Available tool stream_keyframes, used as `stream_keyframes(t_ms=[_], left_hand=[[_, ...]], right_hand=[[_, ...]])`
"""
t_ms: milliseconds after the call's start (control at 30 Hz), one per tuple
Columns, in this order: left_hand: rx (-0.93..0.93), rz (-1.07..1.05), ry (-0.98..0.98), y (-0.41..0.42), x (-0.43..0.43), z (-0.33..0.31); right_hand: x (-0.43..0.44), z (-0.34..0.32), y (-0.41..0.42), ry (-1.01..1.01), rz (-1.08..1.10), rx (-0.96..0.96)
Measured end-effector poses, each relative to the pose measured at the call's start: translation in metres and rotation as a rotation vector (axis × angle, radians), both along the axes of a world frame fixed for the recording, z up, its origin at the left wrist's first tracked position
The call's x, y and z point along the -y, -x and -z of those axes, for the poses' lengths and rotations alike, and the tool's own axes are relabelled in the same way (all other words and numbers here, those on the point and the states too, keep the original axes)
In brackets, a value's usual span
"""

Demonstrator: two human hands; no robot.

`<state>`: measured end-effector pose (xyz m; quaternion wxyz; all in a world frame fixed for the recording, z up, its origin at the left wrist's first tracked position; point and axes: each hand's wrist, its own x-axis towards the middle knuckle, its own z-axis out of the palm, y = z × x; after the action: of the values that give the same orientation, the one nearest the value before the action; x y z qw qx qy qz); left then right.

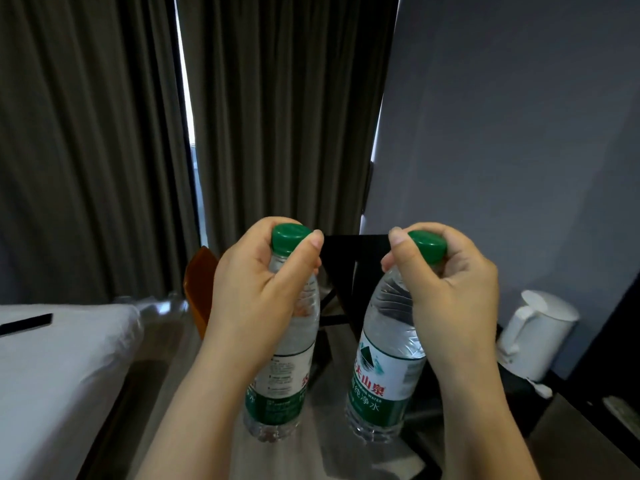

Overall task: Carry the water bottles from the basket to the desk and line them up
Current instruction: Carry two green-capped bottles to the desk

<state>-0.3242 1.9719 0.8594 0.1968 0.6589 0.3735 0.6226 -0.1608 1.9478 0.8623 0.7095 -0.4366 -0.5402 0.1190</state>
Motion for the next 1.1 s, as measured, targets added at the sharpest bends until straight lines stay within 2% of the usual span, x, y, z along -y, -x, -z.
stream_keyframes(t_ms=[533, 833, 1100], left_hand=[[0.087, 0.097, 0.061, -0.046, -0.264, 0.018], [0.033, 0.249, 0.037, -0.044, -0.425, 0.022], [0.067, 0.377, 0.13, -0.049, -0.531, 0.057]], right_hand=[[-0.248, 0.018, -0.045, 0.055, 0.092, -0.002], [-0.384, 0.026, -0.037, 0.073, 0.245, -0.009], [-0.477, 0.052, -0.042, 0.167, 0.297, -0.01]])
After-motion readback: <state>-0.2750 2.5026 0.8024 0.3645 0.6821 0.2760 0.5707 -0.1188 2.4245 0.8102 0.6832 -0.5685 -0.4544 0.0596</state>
